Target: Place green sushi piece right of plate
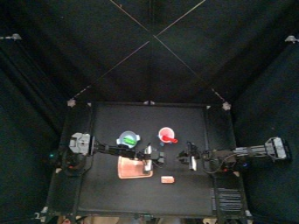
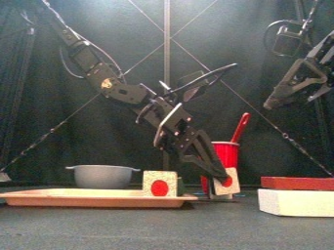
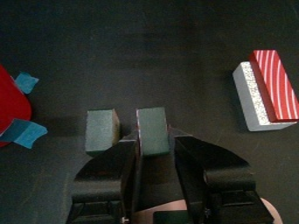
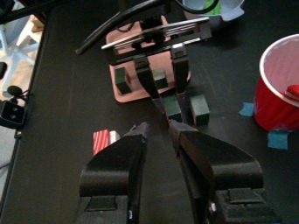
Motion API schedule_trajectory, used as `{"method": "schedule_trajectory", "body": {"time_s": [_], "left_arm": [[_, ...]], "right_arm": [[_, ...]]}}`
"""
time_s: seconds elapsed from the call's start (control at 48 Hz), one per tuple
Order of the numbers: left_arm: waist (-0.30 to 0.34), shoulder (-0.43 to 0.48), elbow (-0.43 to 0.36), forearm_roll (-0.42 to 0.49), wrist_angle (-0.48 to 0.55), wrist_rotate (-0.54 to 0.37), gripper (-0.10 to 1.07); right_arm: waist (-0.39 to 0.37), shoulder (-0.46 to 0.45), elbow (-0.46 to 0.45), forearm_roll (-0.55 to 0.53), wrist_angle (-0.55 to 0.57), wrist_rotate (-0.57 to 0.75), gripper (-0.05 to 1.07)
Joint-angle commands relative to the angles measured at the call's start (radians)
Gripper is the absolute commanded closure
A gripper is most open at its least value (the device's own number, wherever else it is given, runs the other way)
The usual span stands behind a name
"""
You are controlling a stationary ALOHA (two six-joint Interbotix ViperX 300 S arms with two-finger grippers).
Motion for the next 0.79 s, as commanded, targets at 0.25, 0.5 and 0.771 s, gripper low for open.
{"method": "schedule_trajectory", "body": {"time_s": [0.25,0.5,0.771], "left_arm": [[0.000,-0.011,-0.023,-0.002,-0.005,-0.003,0.20],[-0.003,-0.017,-0.026,0.005,-0.005,0.002,0.20],[-0.005,-0.023,-0.029,0.015,-0.005,0.000,0.20]], "right_arm": [[0.000,0.002,-0.009,0.002,-0.008,0.000,0.34],[0.000,0.002,-0.009,0.002,-0.008,0.000,0.34],[0.000,0.002,-0.009,0.002,-0.008,0.000,0.34]]}}
